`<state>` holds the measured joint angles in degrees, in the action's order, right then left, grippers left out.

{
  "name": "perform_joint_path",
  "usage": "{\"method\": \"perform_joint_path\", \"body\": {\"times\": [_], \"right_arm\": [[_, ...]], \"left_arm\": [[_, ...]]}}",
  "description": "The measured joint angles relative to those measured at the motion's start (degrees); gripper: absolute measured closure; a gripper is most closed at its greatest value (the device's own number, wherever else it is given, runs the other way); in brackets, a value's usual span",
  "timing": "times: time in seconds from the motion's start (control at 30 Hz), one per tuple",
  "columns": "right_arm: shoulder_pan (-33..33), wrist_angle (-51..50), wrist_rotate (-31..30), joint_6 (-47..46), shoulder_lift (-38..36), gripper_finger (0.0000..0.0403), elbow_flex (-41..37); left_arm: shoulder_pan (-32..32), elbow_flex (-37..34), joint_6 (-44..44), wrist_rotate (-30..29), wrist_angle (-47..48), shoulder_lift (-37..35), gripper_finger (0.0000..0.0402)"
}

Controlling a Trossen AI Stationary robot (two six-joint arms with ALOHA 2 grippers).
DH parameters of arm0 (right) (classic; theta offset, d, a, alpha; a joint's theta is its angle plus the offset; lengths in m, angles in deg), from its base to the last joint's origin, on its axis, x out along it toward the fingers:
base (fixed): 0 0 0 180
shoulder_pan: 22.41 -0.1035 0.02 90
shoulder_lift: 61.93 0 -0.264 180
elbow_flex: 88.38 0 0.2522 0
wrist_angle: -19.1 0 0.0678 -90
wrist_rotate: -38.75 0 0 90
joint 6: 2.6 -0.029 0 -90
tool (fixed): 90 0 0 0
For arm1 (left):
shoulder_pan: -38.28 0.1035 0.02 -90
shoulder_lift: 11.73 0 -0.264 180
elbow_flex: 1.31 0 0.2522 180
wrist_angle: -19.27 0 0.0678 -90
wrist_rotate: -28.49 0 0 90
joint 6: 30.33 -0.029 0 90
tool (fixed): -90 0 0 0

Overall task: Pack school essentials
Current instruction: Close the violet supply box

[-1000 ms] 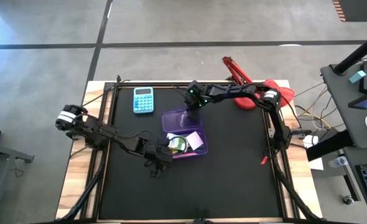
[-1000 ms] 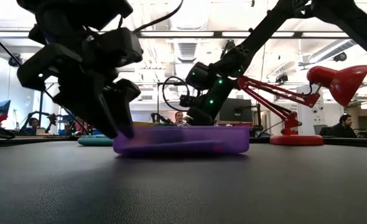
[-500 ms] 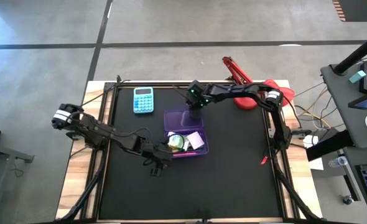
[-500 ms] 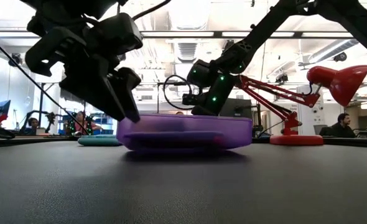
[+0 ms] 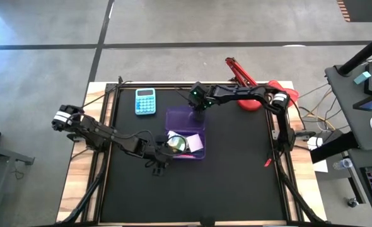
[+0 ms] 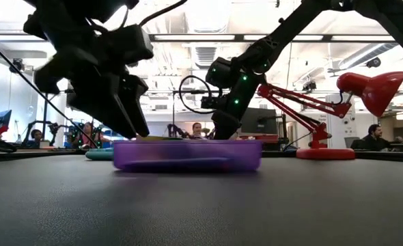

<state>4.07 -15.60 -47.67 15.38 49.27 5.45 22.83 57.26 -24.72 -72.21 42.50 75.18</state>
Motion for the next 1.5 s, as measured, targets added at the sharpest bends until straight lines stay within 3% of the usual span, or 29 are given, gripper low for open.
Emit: {"method": "perform_joint_path", "body": {"times": [0.23,0.4,0.63,0.7,1.13,1.23,1.4,1.5], "right_arm": [[-0.7,-0.3,-1.0,-0.4,0.0,0.0395,0.0],[-1.0,-0.3,-1.1,-0.7,-0.1,0.0395,0.0],[-2.0,-1.0,-2.5,-0.5,-0.3,0.0395,0.0],[-2.4,-1.2,-2.6,-0.5,-0.3,0.0395,0.0],[-4.9,-2.5,-7.7,0.1,-3.3,0.0394,-0.1],[-5.4,-2.9,-8.2,0.1,-4.6,0.0394,0.0],[-6.9,-2.9,-9.1,0.1,-6.0,0.0394,-0.1],[-8.2,-3.5,-10.1,0.6,-6.5,0.0394,0.0]], "left_arm": [[0.0,0.0,1.0,-3.8,0.6,-0.6,0.0197],[0.0,0.1,1.1,-11.7,2.2,-4.4,0.0197],[0.7,-0.2,3.1,-36.4,11.5,-11.7,0.0197],[2.0,-1.1,3.1,-38.9,11.8,-13.2,0.0197],[16.2,-13.5,9.5,-34.1,2.0,-15.6,0.0197],[20.0,-15.0,10.6,-30.1,-0.2,-15.7,0.0197],[27.7,-18.3,10.6,-18.0,-7.1,-16.1,0.0197],[32.3,-20.2,10.6,-15.6,-10.7,-16.6,0.0197]]}}
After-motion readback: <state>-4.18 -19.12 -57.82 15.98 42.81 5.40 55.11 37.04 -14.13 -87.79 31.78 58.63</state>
